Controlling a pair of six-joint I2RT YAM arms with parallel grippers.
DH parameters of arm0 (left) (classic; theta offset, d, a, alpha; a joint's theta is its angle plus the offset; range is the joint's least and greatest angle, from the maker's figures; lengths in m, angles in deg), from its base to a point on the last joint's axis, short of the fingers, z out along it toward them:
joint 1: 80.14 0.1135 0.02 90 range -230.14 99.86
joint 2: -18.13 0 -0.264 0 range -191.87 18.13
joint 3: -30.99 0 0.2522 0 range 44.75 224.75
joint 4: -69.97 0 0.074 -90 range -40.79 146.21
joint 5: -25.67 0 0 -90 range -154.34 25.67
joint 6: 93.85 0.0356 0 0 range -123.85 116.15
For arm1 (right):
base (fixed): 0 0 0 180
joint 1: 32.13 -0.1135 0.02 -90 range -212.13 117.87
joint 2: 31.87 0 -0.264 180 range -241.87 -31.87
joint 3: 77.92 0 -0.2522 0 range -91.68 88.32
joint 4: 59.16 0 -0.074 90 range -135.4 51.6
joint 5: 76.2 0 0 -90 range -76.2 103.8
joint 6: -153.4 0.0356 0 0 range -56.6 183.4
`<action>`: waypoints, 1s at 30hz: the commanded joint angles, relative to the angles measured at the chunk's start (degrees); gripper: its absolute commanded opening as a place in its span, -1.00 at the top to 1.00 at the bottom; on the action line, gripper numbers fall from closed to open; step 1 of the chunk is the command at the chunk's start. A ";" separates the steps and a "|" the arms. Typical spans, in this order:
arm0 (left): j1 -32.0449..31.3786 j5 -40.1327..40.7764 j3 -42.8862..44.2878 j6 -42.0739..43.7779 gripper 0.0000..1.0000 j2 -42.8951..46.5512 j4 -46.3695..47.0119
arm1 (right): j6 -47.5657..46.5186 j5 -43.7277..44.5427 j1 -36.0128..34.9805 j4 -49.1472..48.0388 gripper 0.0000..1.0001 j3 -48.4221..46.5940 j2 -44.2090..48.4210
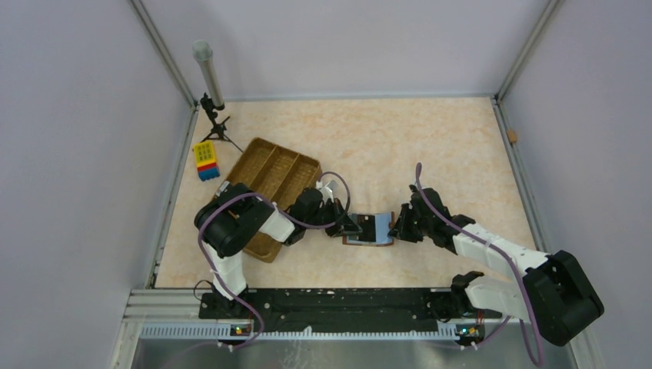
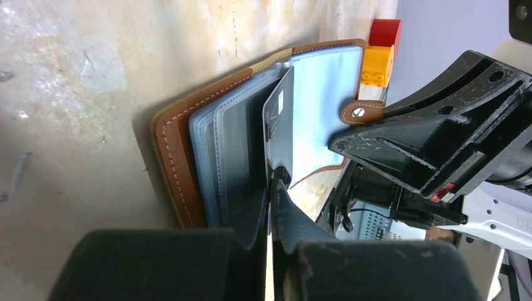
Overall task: Put the credit cards into the card holder
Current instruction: Insert the credit card into the card holder.
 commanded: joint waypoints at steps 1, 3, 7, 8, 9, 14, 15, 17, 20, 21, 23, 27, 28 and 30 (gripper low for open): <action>0.03 1.72 -0.69 2.58 1.00 -0.52 -8.68 | -0.97 0.88 -0.53 0.98 1.00 -1.42 -0.08; -0.04 1.80 -0.70 2.62 1.00 -0.52 -8.88 | -0.94 0.85 -0.55 0.97 1.00 -1.46 -0.06; -0.02 1.58 -0.14 2.70 1.00 -1.24 -8.92 | -0.97 0.86 -0.54 1.06 1.00 -1.48 -0.07; -0.01 1.31 0.06 2.79 1.00 -1.49 -8.79 | -0.98 0.87 -0.57 1.02 1.00 -1.48 -0.06; -0.03 1.11 0.29 2.87 1.00 -1.77 -8.72 | -0.96 0.86 -0.53 1.01 1.00 -1.48 -0.12; -0.04 0.30 0.71 2.62 1.00 -2.64 -8.16 | -0.98 0.65 -0.53 0.98 1.00 -1.59 -0.09; -0.02 0.06 0.72 2.62 1.00 -2.62 -8.21 | -0.98 0.69 -0.53 0.89 1.00 -1.54 -0.12; -0.09 -0.28 0.98 2.63 1.00 -2.91 -8.32 | -0.98 0.67 -0.53 0.81 1.00 -1.57 -0.22; -0.10 -0.84 1.47 2.29 1.00 -3.53 -7.92 | -0.89 0.58 -0.53 0.71 1.00 -1.61 -0.37; -0.15 -0.95 1.50 2.13 1.00 -3.68 -7.50 | -0.89 0.55 -0.53 0.69 1.00 -1.61 -0.40; -0.19 -1.16 1.72 1.85 1.00 -3.95 -7.27 | -0.89 0.64 -0.55 0.71 1.00 -1.62 -0.34; -0.36 -0.99 2.01 1.57 1.00 -4.14 -7.02 | -0.89 0.64 -0.53 0.52 1.00 -1.77 -0.54; -0.36 -0.98 2.08 1.40 1.00 -4.30 -6.75 | -0.87 0.63 -0.54 0.45 1.00 -1.75 -0.59; -0.47 -0.88 2.03 0.79 1.00 -4.64 -5.67 | -0.90 0.52 -0.53 0.31 1.00 -1.78 -0.83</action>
